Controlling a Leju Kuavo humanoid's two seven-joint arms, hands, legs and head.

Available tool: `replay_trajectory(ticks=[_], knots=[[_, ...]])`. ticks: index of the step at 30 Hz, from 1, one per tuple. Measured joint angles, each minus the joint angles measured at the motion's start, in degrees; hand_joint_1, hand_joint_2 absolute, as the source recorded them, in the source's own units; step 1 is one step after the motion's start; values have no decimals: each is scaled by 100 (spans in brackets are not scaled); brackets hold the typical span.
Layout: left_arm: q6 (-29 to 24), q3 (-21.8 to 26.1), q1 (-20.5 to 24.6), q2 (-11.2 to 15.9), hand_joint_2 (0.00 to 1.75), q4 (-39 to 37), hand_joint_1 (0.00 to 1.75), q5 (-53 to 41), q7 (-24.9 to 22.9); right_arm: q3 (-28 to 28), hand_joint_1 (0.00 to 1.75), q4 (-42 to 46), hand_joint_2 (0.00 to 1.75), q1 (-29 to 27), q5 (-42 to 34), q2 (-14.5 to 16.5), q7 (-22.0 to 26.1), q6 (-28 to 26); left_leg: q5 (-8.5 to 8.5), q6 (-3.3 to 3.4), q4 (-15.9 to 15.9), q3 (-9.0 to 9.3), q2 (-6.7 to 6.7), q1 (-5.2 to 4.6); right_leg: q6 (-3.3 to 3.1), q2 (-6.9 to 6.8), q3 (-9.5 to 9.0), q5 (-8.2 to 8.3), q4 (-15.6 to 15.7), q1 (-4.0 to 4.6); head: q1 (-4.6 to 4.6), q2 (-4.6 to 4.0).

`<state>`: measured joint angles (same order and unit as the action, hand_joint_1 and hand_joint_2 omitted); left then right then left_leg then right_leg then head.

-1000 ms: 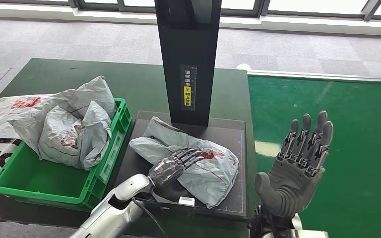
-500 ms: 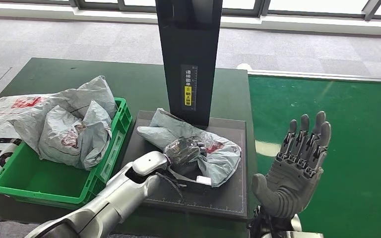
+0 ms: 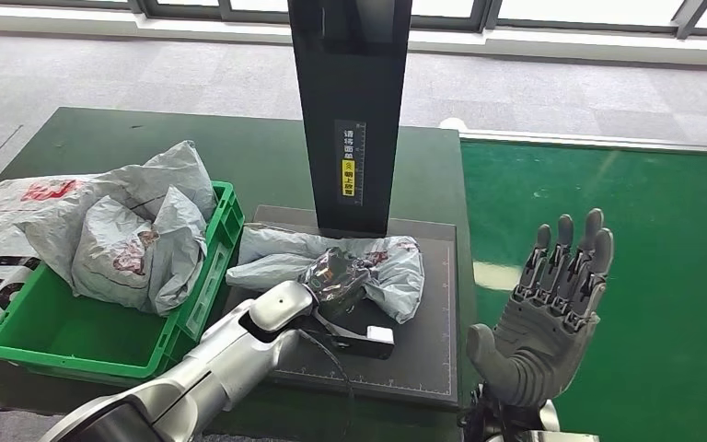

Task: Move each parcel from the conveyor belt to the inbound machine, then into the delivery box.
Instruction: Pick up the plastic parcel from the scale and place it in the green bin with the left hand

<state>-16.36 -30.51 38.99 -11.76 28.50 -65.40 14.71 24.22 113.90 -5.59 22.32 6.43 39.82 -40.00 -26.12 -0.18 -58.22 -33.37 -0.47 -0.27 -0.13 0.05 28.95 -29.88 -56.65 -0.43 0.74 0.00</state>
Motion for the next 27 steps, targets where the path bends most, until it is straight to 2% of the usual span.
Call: replay_trajectory(ticks=[7,9,12,15,19,23,27], knots=[[-924,-14,-79,88,175,300,175,-159,-385,0,0,5,175,35,38,0,0,0,0,0,0,-6,-1,-1,0,0,4,0,0,-1,0,0],[-1336,-7,-164,170,175,569,175,-229,-551,0,0,20,175,36,46,0,0,1,0,0,0,-10,0,-1,0,1,7,0,0,0,0,0],[-2070,84,-397,440,175,1458,175,-488,-860,0,0,59,175,31,74,0,0,1,0,0,0,-12,3,0,0,4,11,0,-2,1,0,0],[-2341,452,-883,743,175,2888,175,-888,-866,0,0,130,175,-29,141,1,0,0,-1,-1,2,-14,7,0,-5,8,17,-3,-4,1,0,0],[-2385,1273,-1598,854,175,4836,175,-958,-288,0,0,227,175,-140,220,13,0,0,-8,-10,5,-20,9,1,-15,10,26,-12,-4,1,0,0],[-2386,1868,-1994,836,175,5890,175,-707,236,0,0,276,175,-173,229,19,0,0,-10,-13,5,-18,8,2,-16,10,28,-14,-4,1,0,0],[-2385,2674,-2125,556,175,6390,175,-172,1587,0,0,284,175,-177,217,22,0,0,-9,-14,5,-16,9,2,-16,10,27,-13,-4,1,0,0]])
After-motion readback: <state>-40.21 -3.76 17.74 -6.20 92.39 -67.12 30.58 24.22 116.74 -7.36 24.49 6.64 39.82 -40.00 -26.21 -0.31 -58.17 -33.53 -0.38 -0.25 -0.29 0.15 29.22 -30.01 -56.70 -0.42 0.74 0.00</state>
